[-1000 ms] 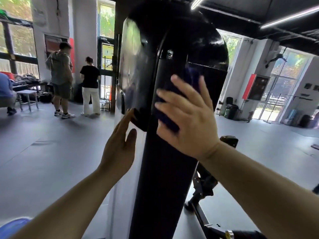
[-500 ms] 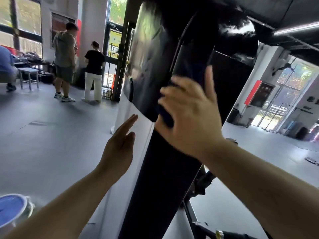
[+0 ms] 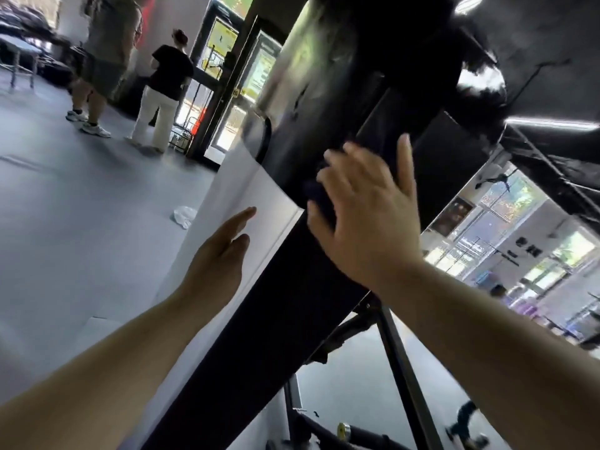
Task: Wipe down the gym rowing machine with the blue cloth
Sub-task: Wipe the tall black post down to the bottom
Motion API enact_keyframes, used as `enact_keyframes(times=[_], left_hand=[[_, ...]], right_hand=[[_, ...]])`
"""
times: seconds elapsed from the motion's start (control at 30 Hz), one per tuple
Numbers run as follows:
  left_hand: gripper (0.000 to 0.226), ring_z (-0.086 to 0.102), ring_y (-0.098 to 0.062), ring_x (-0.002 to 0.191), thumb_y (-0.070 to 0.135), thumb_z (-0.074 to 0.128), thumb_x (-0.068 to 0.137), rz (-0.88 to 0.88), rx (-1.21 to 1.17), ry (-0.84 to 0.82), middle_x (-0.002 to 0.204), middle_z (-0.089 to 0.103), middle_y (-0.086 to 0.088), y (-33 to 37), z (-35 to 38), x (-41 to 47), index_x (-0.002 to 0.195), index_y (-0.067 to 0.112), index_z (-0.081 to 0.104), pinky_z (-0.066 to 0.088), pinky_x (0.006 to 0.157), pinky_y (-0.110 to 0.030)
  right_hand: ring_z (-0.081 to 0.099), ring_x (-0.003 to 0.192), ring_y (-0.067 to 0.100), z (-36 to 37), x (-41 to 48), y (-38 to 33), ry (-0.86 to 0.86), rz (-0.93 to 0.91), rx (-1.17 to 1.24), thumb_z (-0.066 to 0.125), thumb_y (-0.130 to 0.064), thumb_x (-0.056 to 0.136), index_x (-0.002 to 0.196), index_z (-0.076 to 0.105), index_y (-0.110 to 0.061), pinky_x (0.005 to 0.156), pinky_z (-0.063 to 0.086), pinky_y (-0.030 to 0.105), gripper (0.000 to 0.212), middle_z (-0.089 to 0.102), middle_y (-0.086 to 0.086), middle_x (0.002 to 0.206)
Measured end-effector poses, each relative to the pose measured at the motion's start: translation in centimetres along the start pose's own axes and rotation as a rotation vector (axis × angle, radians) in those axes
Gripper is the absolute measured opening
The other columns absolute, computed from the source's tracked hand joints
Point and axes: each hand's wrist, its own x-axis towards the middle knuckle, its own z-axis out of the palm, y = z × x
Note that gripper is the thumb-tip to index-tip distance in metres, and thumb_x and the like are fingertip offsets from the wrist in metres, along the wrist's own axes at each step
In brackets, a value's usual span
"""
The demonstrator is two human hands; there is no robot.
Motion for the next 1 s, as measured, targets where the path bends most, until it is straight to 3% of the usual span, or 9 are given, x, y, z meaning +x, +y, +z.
enact_keyframes(times=[0.1, 0.17, 0.37, 0.43, 0.53, 0.67, 0.8, 0.87, 1.0], left_hand=[[0.046, 0.038, 0.008, 0.128, 0.011, 0.038, 0.103, -0.052, -0.094, 0.018, 0.137, 0.045, 0.026, -1.1, 0.1, -0.9, 0.132, 0.045, 0.049, 0.025, 0.099, -0.008], [0.045, 0.04, 0.006, 0.128, 0.011, 0.039, 0.103, -0.075, -0.128, 0.005, 0.136, 0.047, 0.024, -1.5, -0.2, -1.5, 0.124, 0.05, 0.051, 0.026, 0.098, -0.009], [0.046, 0.049, 0.007, 0.123, 0.007, 0.039, 0.103, -0.055, -0.144, -0.024, 0.126, 0.057, 0.025, 0.3, -1.2, -1.0, 0.116, 0.048, 0.056, 0.034, 0.114, -0.031], [0.043, 0.051, 0.008, 0.122, 0.011, 0.044, 0.1, -0.027, -0.125, -0.022, 0.126, 0.058, 0.028, 0.5, -1.1, -1.0, 0.114, 0.051, 0.057, 0.035, 0.115, -0.035], [0.047, 0.049, 0.008, 0.124, 0.014, 0.042, 0.102, -0.014, -0.037, -0.034, 0.129, 0.056, 0.029, 0.1, -0.5, -1.8, 0.113, 0.057, 0.055, 0.034, 0.115, -0.035], [0.039, 0.044, 0.005, 0.128, 0.023, 0.041, 0.104, 0.016, 0.127, -0.031, 0.137, 0.049, 0.023, 1.3, 0.3, -2.4, 0.118, 0.058, 0.05, 0.03, 0.107, -0.017], [0.037, 0.035, 0.008, 0.133, 0.029, 0.042, 0.104, 0.126, 0.218, 0.017, 0.146, 0.041, 0.023, 3.5, 2.4, -1.9, 0.136, 0.048, 0.043, 0.025, 0.1, -0.004], [0.039, 0.033, 0.012, 0.133, 0.036, 0.041, 0.104, 0.189, 0.18, 0.03, 0.144, 0.039, 0.027, 4.6, 3.9, -1.6, 0.142, 0.044, 0.04, 0.024, 0.105, -0.007], [0.043, 0.021, 0.012, 0.141, 0.053, 0.031, 0.094, 0.293, 0.255, 0.081, 0.149, 0.027, 0.032, 3.2, 6.1, -2.5, 0.137, 0.056, 0.024, 0.019, 0.12, -0.027]], right_hand=[[0.048, 0.133, 0.02, 3.3, -6.1, -4.8, -0.221, -0.292, 0.08, 0.058, -0.043, 0.086, 0.116, 0.068, -0.021, 0.122, 0.003, 0.05, 0.038, 0.063, -0.002, 0.131], [0.049, 0.133, 0.018, 3.7, -7.2, -4.4, -0.228, -0.388, 0.098, 0.053, -0.041, 0.084, 0.116, 0.07, -0.021, 0.122, 0.001, 0.05, 0.041, 0.064, -0.003, 0.131], [0.043, 0.138, 0.023, 0.6, -1.2, 2.5, 0.242, 0.071, 0.147, 0.061, -0.029, 0.091, 0.113, 0.068, -0.013, 0.119, 0.002, 0.054, 0.029, 0.06, 0.0, 0.136], [0.039, 0.141, 0.026, 1.9, -2.6, 1.7, 0.324, 0.125, 0.21, 0.061, -0.027, 0.092, 0.117, 0.068, -0.012, 0.119, 0.005, 0.055, 0.029, 0.056, 0.003, 0.141], [0.033, 0.144, 0.025, 6.3, -8.9, -2.5, 0.225, -0.079, 0.287, 0.062, -0.028, 0.09, 0.125, 0.066, -0.016, 0.121, 0.005, 0.054, 0.037, 0.046, 0.002, 0.149], [0.026, 0.147, 0.017, 8.1, -11.8, -1.7, 0.1, -0.46, 0.208, 0.055, -0.026, 0.089, 0.138, 0.049, -0.025, 0.123, 0.002, 0.047, 0.049, 0.033, -0.004, 0.154], [0.039, 0.141, 0.028, 5.7, -6.8, 3.7, 0.418, -0.034, 0.41, 0.059, -0.022, 0.096, 0.128, 0.06, -0.015, 0.119, 0.013, 0.056, 0.033, 0.046, 0.008, 0.148], [0.035, 0.143, 0.031, 5.9, -6.8, 3.0, 0.514, 0.153, 0.518, 0.057, -0.025, 0.098, 0.129, 0.06, -0.01, 0.116, 0.02, 0.063, 0.034, 0.044, 0.012, 0.149], [0.02, 0.15, 0.021, 10.1, -13.7, -3.1, 0.385, 0.131, 0.588, 0.053, -0.029, 0.097, 0.143, 0.042, -0.018, 0.112, 0.029, 0.061, 0.049, 0.03, 0.006, 0.156]])
